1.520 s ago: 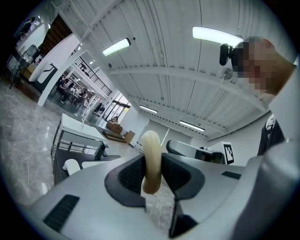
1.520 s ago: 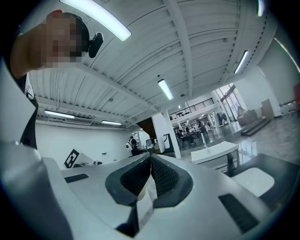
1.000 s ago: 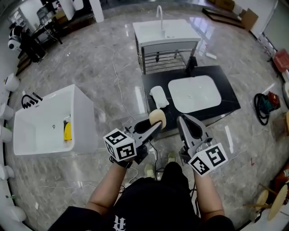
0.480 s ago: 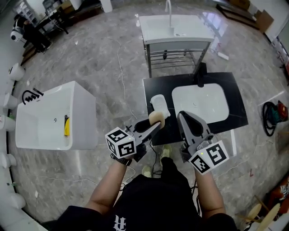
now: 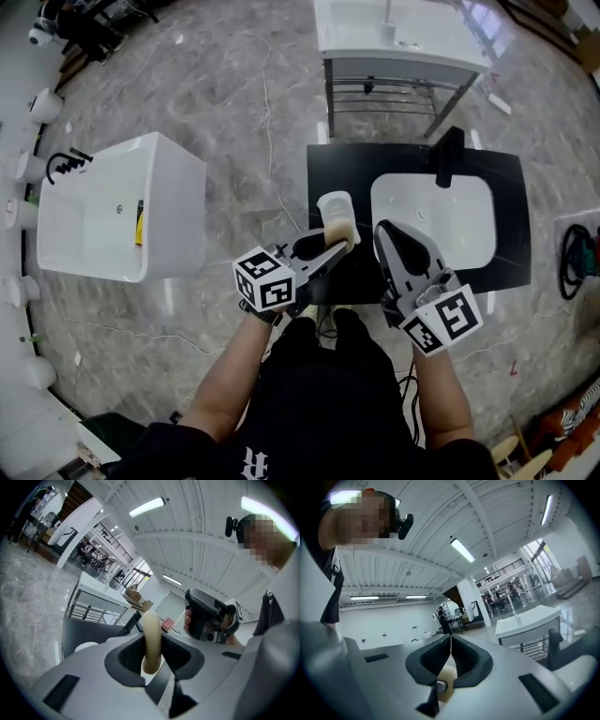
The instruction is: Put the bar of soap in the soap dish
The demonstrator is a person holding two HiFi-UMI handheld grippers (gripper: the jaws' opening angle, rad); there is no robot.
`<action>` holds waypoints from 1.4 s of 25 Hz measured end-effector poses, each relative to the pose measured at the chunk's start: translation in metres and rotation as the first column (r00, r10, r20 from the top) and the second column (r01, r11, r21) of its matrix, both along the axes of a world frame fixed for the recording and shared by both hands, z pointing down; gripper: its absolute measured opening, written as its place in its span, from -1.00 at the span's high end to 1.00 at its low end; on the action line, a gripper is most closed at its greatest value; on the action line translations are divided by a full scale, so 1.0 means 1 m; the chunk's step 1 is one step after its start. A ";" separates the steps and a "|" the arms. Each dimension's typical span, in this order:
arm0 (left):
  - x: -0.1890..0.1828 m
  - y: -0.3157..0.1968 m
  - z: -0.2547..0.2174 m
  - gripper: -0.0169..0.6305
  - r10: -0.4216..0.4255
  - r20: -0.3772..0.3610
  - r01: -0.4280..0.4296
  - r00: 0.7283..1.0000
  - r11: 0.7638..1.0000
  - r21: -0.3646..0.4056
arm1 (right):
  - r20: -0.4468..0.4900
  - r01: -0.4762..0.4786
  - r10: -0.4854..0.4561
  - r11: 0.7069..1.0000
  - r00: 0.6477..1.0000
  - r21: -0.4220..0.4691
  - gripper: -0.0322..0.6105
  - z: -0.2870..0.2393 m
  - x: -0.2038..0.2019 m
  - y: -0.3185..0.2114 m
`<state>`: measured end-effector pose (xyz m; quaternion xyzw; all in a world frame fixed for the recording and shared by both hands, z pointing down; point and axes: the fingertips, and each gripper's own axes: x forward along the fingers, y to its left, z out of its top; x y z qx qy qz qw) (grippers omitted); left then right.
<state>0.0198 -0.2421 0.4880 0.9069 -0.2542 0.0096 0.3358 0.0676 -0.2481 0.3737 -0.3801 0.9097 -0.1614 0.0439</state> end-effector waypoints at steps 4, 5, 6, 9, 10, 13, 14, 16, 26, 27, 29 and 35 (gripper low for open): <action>0.000 -0.016 0.036 0.63 0.013 -0.005 -0.013 1.000 0.999 -0.047 | -0.010 -0.038 0.037 0.998 0.999 -0.057 0.88 0.033 0.001 -0.010; 0.000 -0.019 0.046 0.63 0.020 0.000 -0.020 1.000 0.998 -0.054 | -0.011 -0.048 0.048 0.996 0.999 -0.069 0.88 0.041 0.001 -0.010; -0.001 -0.022 0.056 0.63 0.027 0.008 -0.026 1.000 0.998 -0.058 | -0.013 -0.057 0.056 0.995 0.998 -0.080 0.88 0.050 0.001 -0.010; -0.003 -0.035 0.084 0.63 0.044 0.041 -0.041 0.998 0.998 -0.055 | -0.020 -0.083 0.082 0.990 0.996 -0.112 0.88 0.077 0.002 -0.012; -0.004 -0.040 0.091 0.63 0.048 0.054 -0.045 0.997 0.998 -0.050 | -0.021 -0.092 0.090 0.988 0.996 -0.121 0.88 0.085 0.003 -0.012; -0.005 -0.050 0.112 0.63 0.059 0.089 -0.056 0.994 0.998 -0.035 | -0.023 -0.110 0.107 0.984 0.994 -0.140 0.88 0.103 0.005 -0.013; -0.005 -0.052 0.117 0.63 0.062 0.093 -0.059 0.994 0.998 -0.033 | -0.025 -0.114 0.111 0.983 0.994 -0.145 0.88 0.108 0.005 -0.014; -0.003 -0.055 0.126 0.63 0.066 0.095 -0.063 0.993 0.997 -0.034 | -0.027 -0.121 0.118 0.981 0.993 -0.152 0.88 0.116 0.006 -0.015; 0.003 -0.060 0.162 0.63 0.091 0.114 -0.084 0.989 0.994 -0.068 | -0.030 -0.127 0.124 0.976 0.992 -0.176 0.88 0.135 0.007 -0.029; 0.003 -0.060 0.165 0.63 0.094 0.114 -0.086 0.989 0.994 -0.072 | -0.030 -0.128 0.124 0.976 0.992 -0.178 0.88 0.136 0.008 -0.030; 0.005 -0.060 0.169 0.63 0.101 0.115 -0.092 0.988 0.993 -0.078 | -0.031 -0.128 0.124 0.975 0.992 -0.182 0.88 0.139 0.009 -0.032; 0.003 -0.062 0.173 0.63 0.083 0.110 -0.073 0.991 0.994 -0.086 | -0.034 -0.118 0.114 0.974 0.993 -0.193 0.88 0.142 0.008 -0.034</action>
